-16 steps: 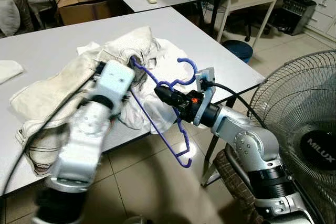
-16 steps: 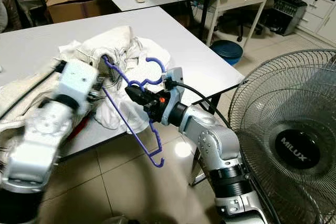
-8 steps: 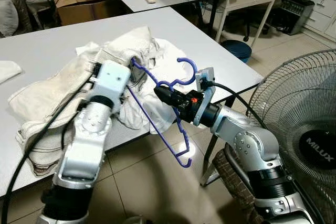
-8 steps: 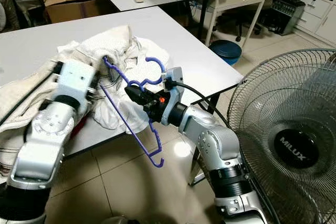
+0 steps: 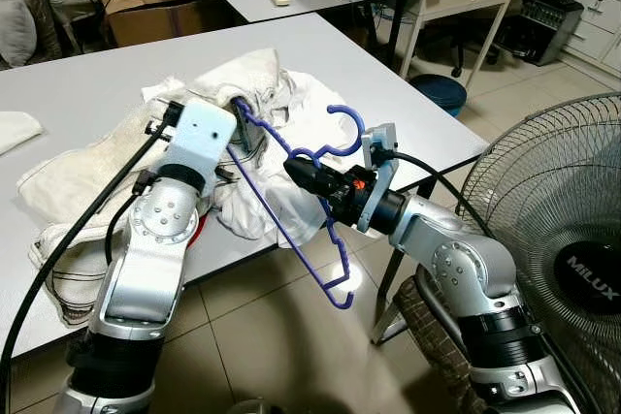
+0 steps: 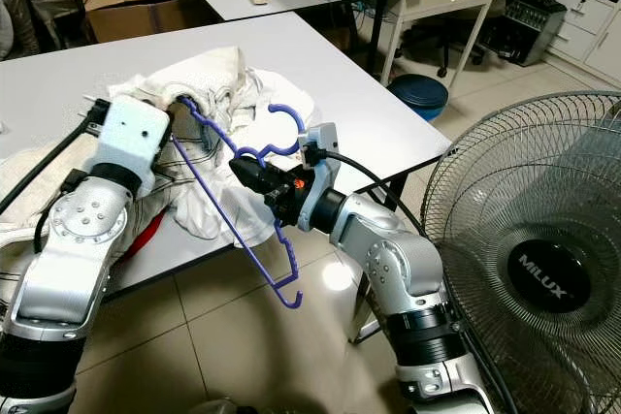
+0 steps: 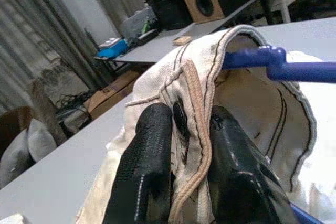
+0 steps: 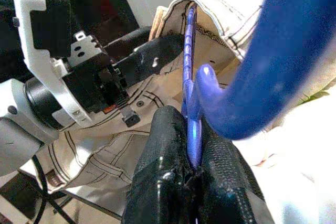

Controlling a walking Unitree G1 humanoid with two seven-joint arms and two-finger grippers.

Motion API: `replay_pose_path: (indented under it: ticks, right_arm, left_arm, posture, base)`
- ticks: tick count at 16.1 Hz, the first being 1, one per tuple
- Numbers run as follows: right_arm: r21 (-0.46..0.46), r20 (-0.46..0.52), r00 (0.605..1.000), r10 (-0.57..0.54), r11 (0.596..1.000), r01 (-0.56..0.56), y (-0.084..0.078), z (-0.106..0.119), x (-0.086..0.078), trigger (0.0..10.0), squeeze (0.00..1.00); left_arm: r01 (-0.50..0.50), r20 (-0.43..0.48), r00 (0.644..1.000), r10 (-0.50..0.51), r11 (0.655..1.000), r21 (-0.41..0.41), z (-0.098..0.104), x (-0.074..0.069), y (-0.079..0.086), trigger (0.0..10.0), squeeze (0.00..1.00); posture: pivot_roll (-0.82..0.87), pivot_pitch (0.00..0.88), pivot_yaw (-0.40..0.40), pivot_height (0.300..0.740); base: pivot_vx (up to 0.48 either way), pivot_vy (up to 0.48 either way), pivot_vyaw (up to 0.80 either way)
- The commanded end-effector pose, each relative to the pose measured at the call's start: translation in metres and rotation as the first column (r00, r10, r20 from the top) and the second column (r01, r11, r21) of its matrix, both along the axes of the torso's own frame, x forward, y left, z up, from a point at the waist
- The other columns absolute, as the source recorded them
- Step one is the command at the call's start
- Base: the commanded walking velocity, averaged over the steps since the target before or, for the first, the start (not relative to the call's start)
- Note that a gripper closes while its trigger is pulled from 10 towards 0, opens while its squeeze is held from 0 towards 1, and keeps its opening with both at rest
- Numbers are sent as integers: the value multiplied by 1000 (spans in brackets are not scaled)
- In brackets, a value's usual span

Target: Hang hanger

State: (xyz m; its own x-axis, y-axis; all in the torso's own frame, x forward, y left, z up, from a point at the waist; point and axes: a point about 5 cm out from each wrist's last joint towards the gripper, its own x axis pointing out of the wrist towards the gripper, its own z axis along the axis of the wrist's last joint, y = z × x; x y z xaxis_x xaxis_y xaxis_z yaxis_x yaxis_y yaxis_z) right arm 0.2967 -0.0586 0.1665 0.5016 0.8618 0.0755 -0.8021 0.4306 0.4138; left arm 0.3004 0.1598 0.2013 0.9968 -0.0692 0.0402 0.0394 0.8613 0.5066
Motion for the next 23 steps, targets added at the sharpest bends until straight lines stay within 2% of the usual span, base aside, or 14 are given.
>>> replay_pose_path:
  ticks: [1, 5, 6, 7, 9, 11, 14, 16, 18, 19, 21, 22, 23]
  right_arm:
    - [18, 41, 999, 16, 1000, -16, 3, 10, 2, 10000, 0]
    - [10, 38, 999, 1, 1000, -1, 2, 9, 4, 10000, 0]
    - [-39, 10, 999, -50, 998, 50, -1, 2, 9, 10000, 0]
    - [-58, 1, 997, -71, 996, 71, -2, -1, 11, 10000, 0]
    - [-77, -46, 983, -178, 982, 174, -10, -9, 28, 10000, 0]
    - [-86, -52, 977, -206, 976, 201, -12, -10, 37, 10000, 0]
    - [-110, -53, 958, -281, 955, 274, -15, -4, 56, 10000, 0]
    - [-131, -41, 950, -310, 944, 302, -17, -2, 60, 10000, 0]
    - [-138, -4, 944, -331, 935, 327, -22, 3, 68, 10000, 0]
    - [-133, 8, 943, -333, 934, 332, -23, 6, 71, 10000, 0]
    - [-3, 140, 945, -297, 954, 300, -20, 59, 84, 10000, 0]
    - [24, 176, 941, -288, 957, 289, -19, 72, 86, 10000, 0]
    - [101, 260, 919, -296, 955, 278, -20, 108, 91, 10000, 0]
  left_arm:
    - [27, -8, 1000, -27, 1000, 4, 1, 3, -2, 0, 0]
    - [44, -6, 999, -44, 999, -9, 10, 11, 5, 0, 0]
    - [119, 3, 993, -119, 993, -11, 22, 14, 4, 0, 0]
    - [147, 4, 989, -147, 989, -7, 26, 14, 3, 0, 0]
    - [343, -33, 939, -341, 935, 87, 50, 12, 0, 0, 0]
    - [345, -23, 938, -345, 930, 125, 61, 15, 6, 0, 0]
    - [259, 2, 963, -268, 934, 245, 85, 27, 35, 0, 0]
    - [191, 27, 978, -209, 933, 305, 100, 32, 55, 0, 0]
    - [111, 24, 991, -132, 911, 398, 110, 37, 81, 0, 0]
    - [97, 28, 993, -119, 909, 405, 113, 37, 86, 0, 0]
    - [40, 31, 998, -57, 917, 398, 136, 28, 118, 0, 0]
    - [20, 33, 999, -36, 912, 410, 142, 26, 127, 0, 0]
    - [-36, 37, 999, 21, 886, 463, 157, 16, 154, 0, 0]
  posture:
    - [-61, 0, 17, 740]
    - [-63, 0, 21, 740]
    - [-62, 0, 19, 740]
    - [-61, 0, 19, 740]
    - [-53, 0, 15, 740]
    - [-43, 0, 9, 740]
    - [-35, 0, 6, 740]
    - [-40, 0, 17, 740]
    - [-30, 0, 31, 740]
    - [-28, 0, 33, 740]
    - [-19, 0, 29, 740]
    - [-18, 0, 29, 740]
    - [-33, 0, 40, 740]
  base:
    - [0, 0, 0]
    - [0, 0, 0]
    - [0, 0, 0]
    - [0, 0, 0]
    - [0, 0, 0]
    - [0, 0, 0]
    - [0, 0, 0]
    - [0, 0, 0]
    - [0, 0, 0]
    - [0, 0, 0]
    - [0, 0, 0]
    - [0, 0, 0]
    - [0, 0, 0]
